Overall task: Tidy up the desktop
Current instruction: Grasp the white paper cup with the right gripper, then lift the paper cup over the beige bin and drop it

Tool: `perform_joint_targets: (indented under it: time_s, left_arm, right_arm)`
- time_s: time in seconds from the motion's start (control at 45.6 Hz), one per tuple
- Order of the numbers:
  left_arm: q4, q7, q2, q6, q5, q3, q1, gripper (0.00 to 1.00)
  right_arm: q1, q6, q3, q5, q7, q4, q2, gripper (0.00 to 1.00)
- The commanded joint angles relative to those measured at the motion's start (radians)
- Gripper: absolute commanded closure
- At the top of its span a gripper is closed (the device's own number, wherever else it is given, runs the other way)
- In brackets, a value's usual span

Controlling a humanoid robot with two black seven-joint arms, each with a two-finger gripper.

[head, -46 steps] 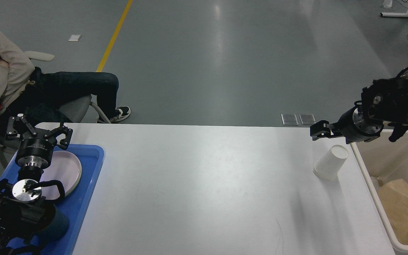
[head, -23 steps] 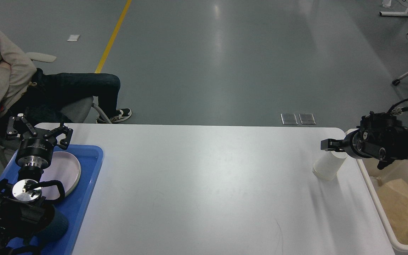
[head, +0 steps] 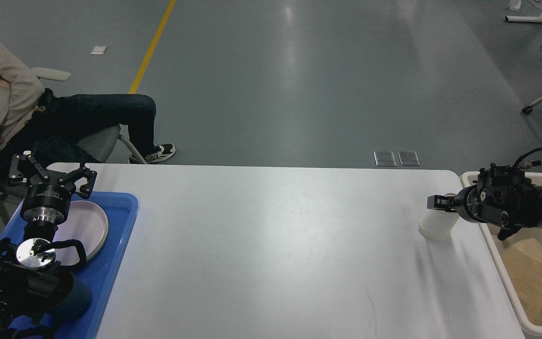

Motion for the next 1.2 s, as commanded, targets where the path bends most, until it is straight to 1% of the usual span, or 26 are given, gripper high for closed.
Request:
perform_joint_targets:
  time_s: [0.0,0.044,0.066,0.175,0.263,0.351,0.438,0.504,0.591,0.745,0.854,0.92,1.008,1.073,1.183]
  left_arm:
    - [0.001,0.000,0.000,0.000,0.000,0.000,0.000,0.04]
    - [0.001,0.000,0.000,0.000,0.000,0.000,0.000,0.04]
    - [0.001,0.000,0.000,0.000,0.000,0.000,0.000,0.04]
    - [0.001,0.000,0.000,0.000,0.000,0.000,0.000,0.04]
    - [0.001,0.000,0.000,0.000,0.000,0.000,0.000,0.04]
    - [0.001,0.000,0.000,0.000,0.000,0.000,0.000,0.04]
    - [0.001,0.000,0.000,0.000,0.000,0.000,-0.001,0.04]
    - [0.001,0.000,0.000,0.000,0.000,0.000,0.000,0.04]
    - [0.001,0.000,0.000,0.001,0.000,0.000,0.000,0.04]
    - [0.001,0.000,0.000,0.001,0.000,0.000,0.000,0.04]
    - [0.001,0.000,0.000,0.000,0.000,0.000,0.000,0.04]
    - [0.001,0.000,0.000,0.001,0.000,0.000,0.000,0.04]
    - [-0.001,0.000,0.000,0.001,0.000,0.000,0.000,0.04]
    - [0.001,0.000,0.000,0.001,0.000,0.000,0.000,0.04]
    - [0.001,0.000,0.000,0.000,0.000,0.000,0.000,0.04]
  right_arm:
    - [0.000,-0.001,-0.001,0.000,0.000,0.002,0.000,0.88]
    - [0.000,0.001,-0.001,0.000,0.000,0.002,0.000,0.99]
    - [0.001,0.001,-0.001,0.000,0.000,0.004,0.000,1.00]
    - [0.017,0.008,-0.001,0.000,0.002,0.020,-0.003,1.00]
    - [0.059,0.015,-0.003,-0.002,0.003,0.091,-0.029,1.00]
    - [0.164,0.021,0.000,-0.002,0.006,0.197,-0.101,1.00]
    - [0.273,0.048,-0.001,-0.002,0.009,0.312,-0.173,1.00]
    - [0.360,0.085,-0.001,-0.002,0.009,0.369,-0.221,1.00]
    - [0.469,0.165,-0.005,-0.002,0.009,0.413,-0.270,1.00]
    - [0.638,0.320,-0.009,-0.002,0.009,0.418,-0.337,1.00]
    - [0.727,0.369,-0.009,-0.002,0.009,0.416,-0.377,1.00]
    - [0.735,0.366,-0.012,-0.003,0.009,0.406,-0.390,1.00]
    - [0.680,0.326,-0.044,-0.005,0.008,0.337,-0.394,1.00]
    - [0.574,0.283,-0.055,-0.003,0.008,0.272,-0.402,1.00]
    - [0.368,0.176,-0.043,-0.002,0.008,0.163,-0.403,1.00]
